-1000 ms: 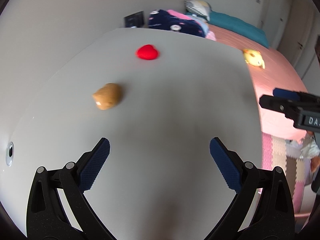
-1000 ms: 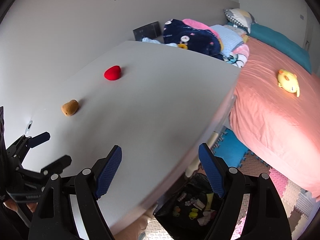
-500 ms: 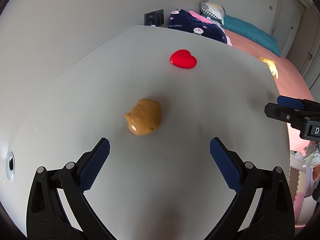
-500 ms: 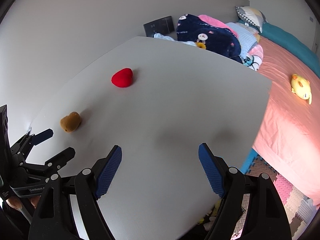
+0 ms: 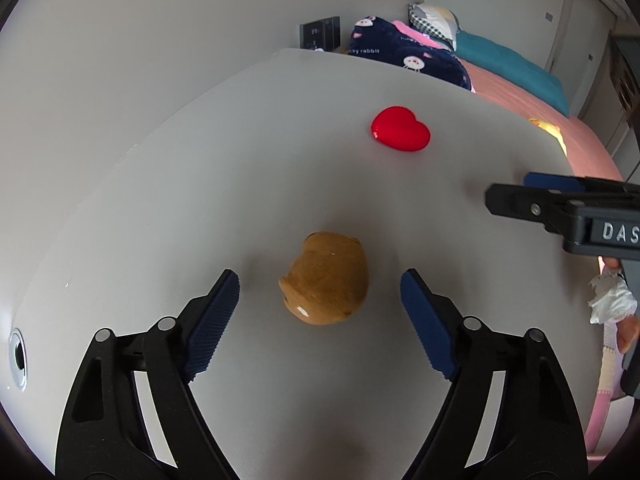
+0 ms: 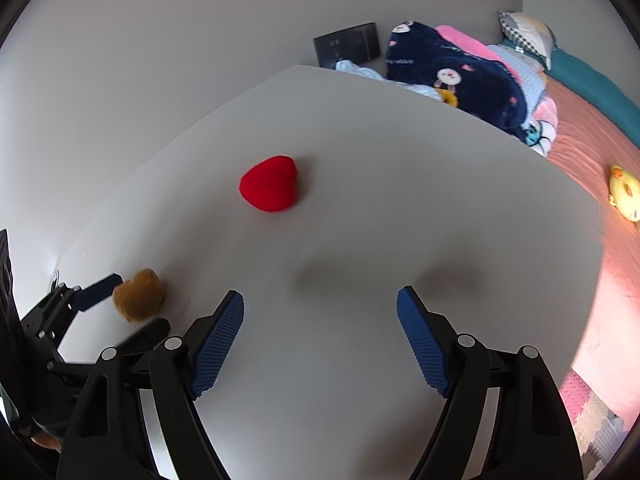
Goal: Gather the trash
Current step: 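Close the left tool on the brown bear while the right tool grasps the red heart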
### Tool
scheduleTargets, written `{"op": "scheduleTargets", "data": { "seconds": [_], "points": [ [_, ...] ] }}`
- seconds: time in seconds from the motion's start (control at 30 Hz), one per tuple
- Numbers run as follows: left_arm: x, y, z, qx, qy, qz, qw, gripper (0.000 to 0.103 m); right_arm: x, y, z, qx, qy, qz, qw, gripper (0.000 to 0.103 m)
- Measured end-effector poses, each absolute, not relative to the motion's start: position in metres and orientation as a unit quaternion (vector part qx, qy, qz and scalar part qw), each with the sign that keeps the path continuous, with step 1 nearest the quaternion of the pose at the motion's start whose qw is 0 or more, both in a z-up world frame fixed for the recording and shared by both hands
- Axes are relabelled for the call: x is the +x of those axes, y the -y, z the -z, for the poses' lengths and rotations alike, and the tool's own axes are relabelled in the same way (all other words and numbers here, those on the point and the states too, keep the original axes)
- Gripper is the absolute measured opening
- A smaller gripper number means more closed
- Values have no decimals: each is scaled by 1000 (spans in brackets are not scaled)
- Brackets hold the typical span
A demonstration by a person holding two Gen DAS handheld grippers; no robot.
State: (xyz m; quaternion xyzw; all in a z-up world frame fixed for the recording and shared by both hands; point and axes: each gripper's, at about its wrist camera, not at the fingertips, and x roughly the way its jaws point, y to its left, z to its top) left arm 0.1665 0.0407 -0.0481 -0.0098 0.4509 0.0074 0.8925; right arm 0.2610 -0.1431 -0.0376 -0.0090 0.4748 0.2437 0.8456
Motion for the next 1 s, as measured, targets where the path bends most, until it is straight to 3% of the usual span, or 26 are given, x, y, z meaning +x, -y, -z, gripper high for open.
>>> {"op": "scheduleTargets", "data": {
  "seconds": [0.23, 0.3, 0.37, 0.57, 0.93, 1.0],
  "points": [
    [170, -45, 49, -9, -444, -10, 896, 61, 277, 118, 42, -26, -477, -251, 842, 79],
    [171, -48, 48, -14, -440, -13, 898, 44, 282, 110, 44, -33, -477, -254, 841, 79],
    [171, -54, 47, -28, -438, -19, 898, 37, 286, 102, 45, -42, -474, -255, 842, 79],
    [171, -69, 47, -55, -433, -49, 898, 37, 297, 86, 44, -62, -464, -258, 845, 79],
    [172, -71, 47, -58, -429, -92, 897, 37, 316, 61, 43, -94, -458, -263, 844, 57],
    [171, -79, 44, -72, -423, -114, 896, 37, 316, 59, 43, -96, -459, -262, 844, 47]
  ]
}}
